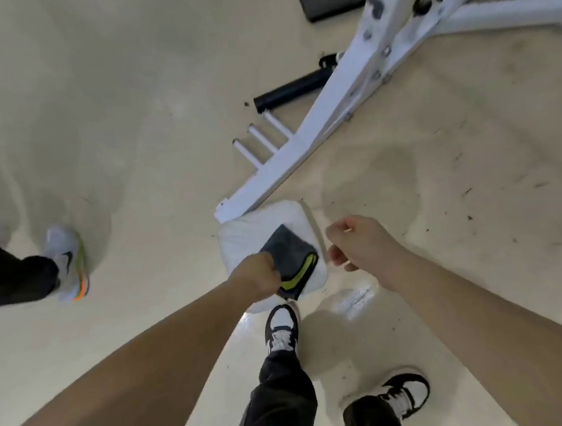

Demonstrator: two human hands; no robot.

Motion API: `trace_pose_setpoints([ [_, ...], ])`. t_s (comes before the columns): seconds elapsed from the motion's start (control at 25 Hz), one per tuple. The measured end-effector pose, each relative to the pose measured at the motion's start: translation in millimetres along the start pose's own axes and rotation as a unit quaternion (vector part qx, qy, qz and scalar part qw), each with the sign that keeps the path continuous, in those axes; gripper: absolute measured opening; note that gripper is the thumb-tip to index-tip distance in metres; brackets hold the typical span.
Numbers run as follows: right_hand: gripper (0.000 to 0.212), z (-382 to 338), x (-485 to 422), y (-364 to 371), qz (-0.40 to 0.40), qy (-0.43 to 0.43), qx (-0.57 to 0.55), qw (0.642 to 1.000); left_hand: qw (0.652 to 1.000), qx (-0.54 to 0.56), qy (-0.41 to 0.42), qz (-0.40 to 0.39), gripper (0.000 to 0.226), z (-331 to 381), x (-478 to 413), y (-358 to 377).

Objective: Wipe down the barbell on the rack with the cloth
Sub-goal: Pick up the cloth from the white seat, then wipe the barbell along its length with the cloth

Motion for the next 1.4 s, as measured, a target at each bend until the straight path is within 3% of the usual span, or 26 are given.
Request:
trace_pose_setpoints([
  [0.16, 0.017, 30.0, -43.7, 29.7, -0.009, 0.025, 0.001, 1.000, 0.996, 0.057, -0.047, 0.055, 0.062, -21.0, -56.8, 37.5],
  [0.24, 0.018, 42.8, -54.1, 32.2, -0.006, 0.030, 0.003, 1.000, 0.997, 0.022, -0.051, 0.052, 0.075, -22.3, -71.3, 54.1],
  [0.36, 0.017, 53.6, -60.0, 21.8, 0.012, 0.049, -0.010, 0.999, 0.995, -0.058, -0.065, 0.058, 0.050, -24.8, -79.5, 52.0],
  [0.48, 0.017, 48.6, -42.8, -3.9, 0.036, 0.068, -0.050, 0.996, 0.996, 0.062, -0.037, 0.054, 0.028, 17.8, -51.6, 27.5],
  [0.64, 0.016, 12.6, 23.6, -68.1, 0.079, 0.085, -0.133, 0.984, 0.938, 0.342, -0.008, 0.064, 0.023, 124.0, 50.5, -71.6],
  [0.76, 0.031, -32.8, 93.2, -132.6, 0.092, 0.065, -0.206, 0.972, 0.884, 0.463, 0.030, 0.048, 0.006, 203.0, 147.9, -157.9],
  [0.88, 0.035, -82.8, 176.4, -213.7, 0.075, 0.036, -0.298, 0.951, 0.833, 0.547, 0.085, 0.015, 0.022, 267.2, 247.7, -229.7],
  [1.0, 0.034, -124.9, 263.3, -287.0, 0.057, -0.010, -0.326, 0.944, 0.791, 0.597, 0.133, -0.009, 0.036, 322.2, 336.3, -283.1],
  [1.12, 0.030, -153.4, 332.0, -348.9, 0.103, -0.076, -0.323, 0.937, 0.807, 0.561, 0.160, 0.094, 0.034, 358.5, 395.6, -314.7],
  [1.16, 0.028, -162.6, 349.2, -364.9, 0.113, -0.100, -0.335, 0.930, 0.795, 0.575, 0.162, 0.104, 0.027, 369.9, 411.6, -320.9],
  [1.24, 0.025, -178.8, 378.0, -392.9, 0.131, -0.137, -0.352, 0.917, 0.758, 0.628, 0.171, 0.044, 0.030, 399.8, 438.1, -325.2],
  [1.32, 0.014, -192.2, 388.8, -409.8, 0.159, -0.171, -0.316, 0.920, 0.739, 0.650, 0.180, 0.014, 0.036, 420.8, 448.3, -333.9],
  [1.4, 0.030, -210.6, 385.2, -422.7, 0.187, -0.208, -0.211, 0.937, 0.741, 0.651, 0.159, 0.038, 0.036, 426.2, 439.2, -348.9],
])
Point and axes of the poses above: each hand's wrist, its own x-axis away from the middle knuckle, its own y-axis out of the palm, z = x × y, the point moved 9 cm from there along -x, towards the middle knuckle, and after that the axes turned 12 degrees about z, right-handed, at the moved point
